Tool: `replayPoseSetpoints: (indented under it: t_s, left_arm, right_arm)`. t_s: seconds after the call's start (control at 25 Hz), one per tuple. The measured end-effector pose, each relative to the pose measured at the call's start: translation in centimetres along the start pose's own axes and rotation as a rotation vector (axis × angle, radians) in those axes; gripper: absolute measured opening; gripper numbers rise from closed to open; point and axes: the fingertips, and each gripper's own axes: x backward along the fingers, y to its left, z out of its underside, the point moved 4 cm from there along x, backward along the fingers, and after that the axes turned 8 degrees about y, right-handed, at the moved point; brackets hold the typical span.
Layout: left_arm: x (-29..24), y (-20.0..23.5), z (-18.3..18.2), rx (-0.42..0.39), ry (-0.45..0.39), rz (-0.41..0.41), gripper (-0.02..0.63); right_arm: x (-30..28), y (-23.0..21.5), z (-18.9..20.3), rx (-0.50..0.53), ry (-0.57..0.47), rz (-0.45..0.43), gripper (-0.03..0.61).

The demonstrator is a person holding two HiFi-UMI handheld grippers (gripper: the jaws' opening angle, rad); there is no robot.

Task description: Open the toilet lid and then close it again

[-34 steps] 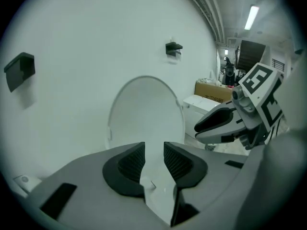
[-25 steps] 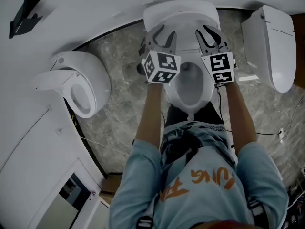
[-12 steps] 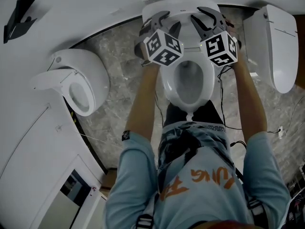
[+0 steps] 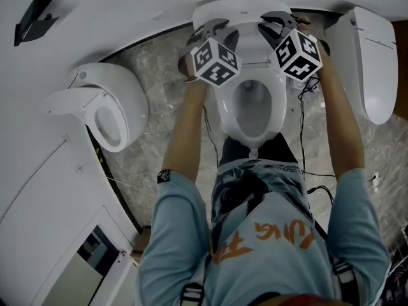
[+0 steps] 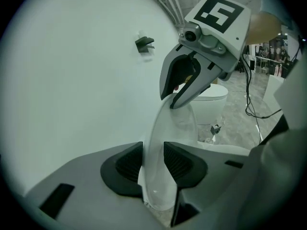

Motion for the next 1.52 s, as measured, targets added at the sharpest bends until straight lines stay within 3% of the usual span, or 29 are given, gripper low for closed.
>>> replayPoseSetpoints:
  t_s: [0.52,0.64,0.76,1.0,1.16,1.52]
  left_arm:
    - [6.1,-6.4,2.3,0.056,-0.071,-0.019,0.121]
    - [7.4,-8.5,3.1,0.099,-0.086,0.033,0.118]
    - [8.1,-10.5,3.7,0.101,-0.091,0.032,0.12]
    - [10.3,-15.8,6.3,0.149,-0.14,0.155,0.126]
    - [10.9,-18.9,7.5,0.123,-0.123,0.161,0.129]
    - [11.0,-26.7,11.6,-0.006,-0.012,0.229,0.168]
  right_arm:
    - [6.1,7.2,-0.1,0.02,-0.044,-0.119,0.074]
    - [7.4,9.5,0.3,0.071,-0.046,-0.156,0.066]
    - [8.4,11.7,0.7,0.095,-0.062,-0.194,0.067]
    - [10.7,17.8,2.5,-0.011,-0.155,-0.295,0.091]
    - [11.5,21.0,3.7,0.002,-0.195,-0.319,0.104]
    - [11.7,29.2,6.9,0.067,-0.2,-0.459,0.149]
